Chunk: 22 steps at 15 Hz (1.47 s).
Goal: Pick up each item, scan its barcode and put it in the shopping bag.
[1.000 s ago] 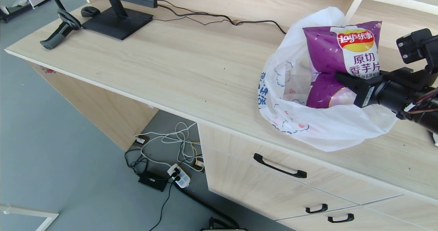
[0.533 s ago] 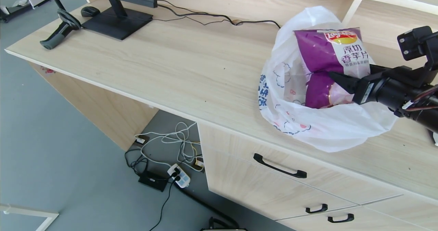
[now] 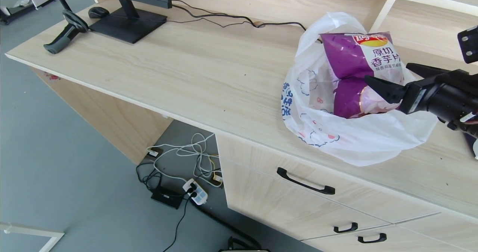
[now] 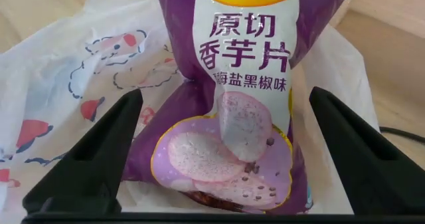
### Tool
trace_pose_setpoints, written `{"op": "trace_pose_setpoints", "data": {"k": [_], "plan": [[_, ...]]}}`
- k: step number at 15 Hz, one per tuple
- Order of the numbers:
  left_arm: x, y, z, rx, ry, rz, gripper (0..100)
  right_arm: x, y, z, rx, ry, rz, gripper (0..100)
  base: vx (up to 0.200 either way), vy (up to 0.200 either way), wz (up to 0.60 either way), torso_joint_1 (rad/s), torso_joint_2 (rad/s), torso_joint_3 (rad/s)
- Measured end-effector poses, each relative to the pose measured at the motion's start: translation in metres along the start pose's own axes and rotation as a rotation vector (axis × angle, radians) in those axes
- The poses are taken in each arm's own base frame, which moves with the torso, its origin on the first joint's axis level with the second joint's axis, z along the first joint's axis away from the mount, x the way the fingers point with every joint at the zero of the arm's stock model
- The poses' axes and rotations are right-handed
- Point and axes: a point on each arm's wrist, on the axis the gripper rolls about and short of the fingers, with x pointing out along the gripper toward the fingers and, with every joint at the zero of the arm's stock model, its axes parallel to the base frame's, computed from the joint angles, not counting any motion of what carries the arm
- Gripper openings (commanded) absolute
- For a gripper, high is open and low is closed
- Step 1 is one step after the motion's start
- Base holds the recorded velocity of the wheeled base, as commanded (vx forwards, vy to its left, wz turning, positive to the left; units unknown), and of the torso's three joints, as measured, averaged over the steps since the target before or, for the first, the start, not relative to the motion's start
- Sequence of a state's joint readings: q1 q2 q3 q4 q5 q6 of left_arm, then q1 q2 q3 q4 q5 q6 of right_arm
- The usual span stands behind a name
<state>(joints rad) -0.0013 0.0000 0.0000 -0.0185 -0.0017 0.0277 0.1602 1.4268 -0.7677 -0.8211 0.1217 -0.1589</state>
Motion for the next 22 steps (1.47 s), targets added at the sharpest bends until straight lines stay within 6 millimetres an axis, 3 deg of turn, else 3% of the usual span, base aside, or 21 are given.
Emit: {"op": "trace_pose_setpoints", "data": {"k": [5, 8, 12, 22], "plan": [[0.000, 0.000, 0.000, 0.000, 0.000, 0.000, 100, -0.050, 0.020, 0.011, -0.012, -0.051, 0.101, 100, 0.000, 0.000, 0.00, 0.000, 0.00, 0.000], [0.000, 0.000, 0.000, 0.000, 0.000, -0.001, 100, -0.066, 0.028, 0.014, -0.006, -0.076, 0.136, 100, -0.200, 0.000, 0.00, 0.007, 0.00, 0.001], [0.000, 0.000, 0.000, -0.002, 0.000, -0.001, 100, -0.069, 0.029, 0.014, -0.004, -0.080, 0.146, 100, 0.000, 0.000, 0.00, 0.000, 0.00, 0.000], [0.000, 0.000, 0.000, -0.003, -0.001, -0.001, 100, -0.075, 0.028, 0.000, 0.045, -0.034, 0.140, 100, 0.000, 0.000, -0.60, 0.008, 0.00, 0.002]]}}
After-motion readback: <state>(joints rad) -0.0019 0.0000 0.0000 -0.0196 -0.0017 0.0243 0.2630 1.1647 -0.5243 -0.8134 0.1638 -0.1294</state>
